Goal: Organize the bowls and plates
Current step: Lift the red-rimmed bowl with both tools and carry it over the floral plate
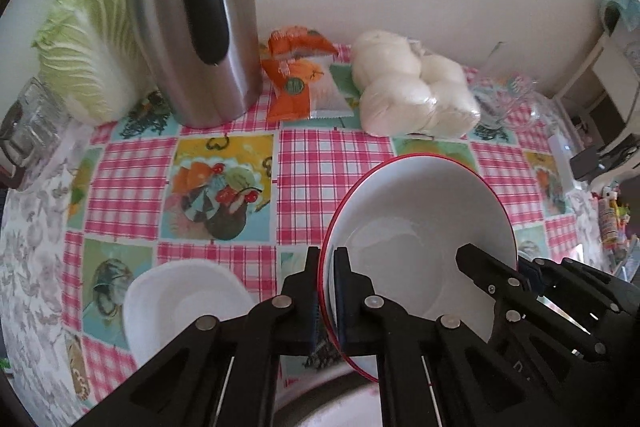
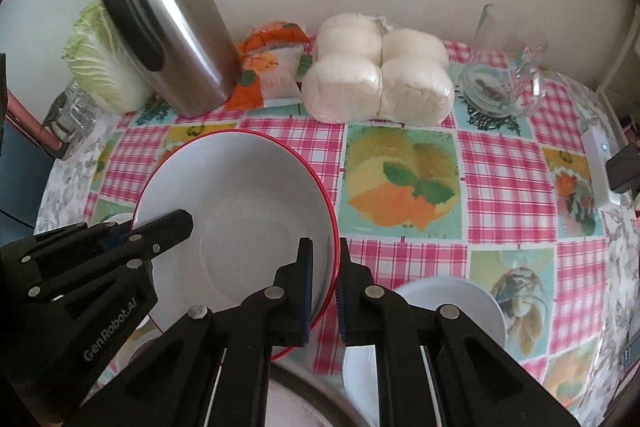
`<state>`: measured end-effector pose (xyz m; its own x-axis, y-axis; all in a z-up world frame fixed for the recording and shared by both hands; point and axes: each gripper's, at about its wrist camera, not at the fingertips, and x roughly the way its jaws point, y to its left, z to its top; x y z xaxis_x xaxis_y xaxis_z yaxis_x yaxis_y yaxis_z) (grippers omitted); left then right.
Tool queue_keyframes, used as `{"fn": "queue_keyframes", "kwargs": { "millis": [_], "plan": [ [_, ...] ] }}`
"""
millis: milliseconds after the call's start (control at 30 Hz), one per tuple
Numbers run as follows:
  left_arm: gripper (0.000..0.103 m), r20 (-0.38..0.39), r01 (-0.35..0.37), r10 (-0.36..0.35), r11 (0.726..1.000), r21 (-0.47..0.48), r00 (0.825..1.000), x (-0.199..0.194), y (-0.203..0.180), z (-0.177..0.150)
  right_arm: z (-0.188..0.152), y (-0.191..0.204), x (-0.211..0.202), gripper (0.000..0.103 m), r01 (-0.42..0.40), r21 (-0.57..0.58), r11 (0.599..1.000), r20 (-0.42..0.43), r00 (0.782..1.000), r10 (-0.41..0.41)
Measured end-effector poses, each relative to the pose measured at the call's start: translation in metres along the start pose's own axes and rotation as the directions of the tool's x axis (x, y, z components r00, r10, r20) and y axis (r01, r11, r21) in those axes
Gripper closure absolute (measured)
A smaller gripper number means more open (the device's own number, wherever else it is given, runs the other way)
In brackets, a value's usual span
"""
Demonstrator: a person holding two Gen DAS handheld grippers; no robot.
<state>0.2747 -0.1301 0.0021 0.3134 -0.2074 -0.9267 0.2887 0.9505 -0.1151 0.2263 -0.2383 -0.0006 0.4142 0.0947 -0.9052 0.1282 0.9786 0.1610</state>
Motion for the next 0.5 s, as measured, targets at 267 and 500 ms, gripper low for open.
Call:
{"fn": "queue_keyframes", "kwargs": {
  "millis": [267,500],
  "plan": [
    [0.096,0.045,0.024,-0.024,1.0,-0.004,0.999,-0.048,-0.007,-0.025,-0.023,0.01,-0.049,0.093,0.011,-0.022,1.0,0.032,0.999,-0.01],
    [0.096,0.074,0.033,-0.033,0.999,0.005,0.997,-0.081,-0.021,-0.056,-0.052,0.012,-0.078,0.093,0.013,-0.004,1.0,0.03,0.999,-0.013]
  ]
}}
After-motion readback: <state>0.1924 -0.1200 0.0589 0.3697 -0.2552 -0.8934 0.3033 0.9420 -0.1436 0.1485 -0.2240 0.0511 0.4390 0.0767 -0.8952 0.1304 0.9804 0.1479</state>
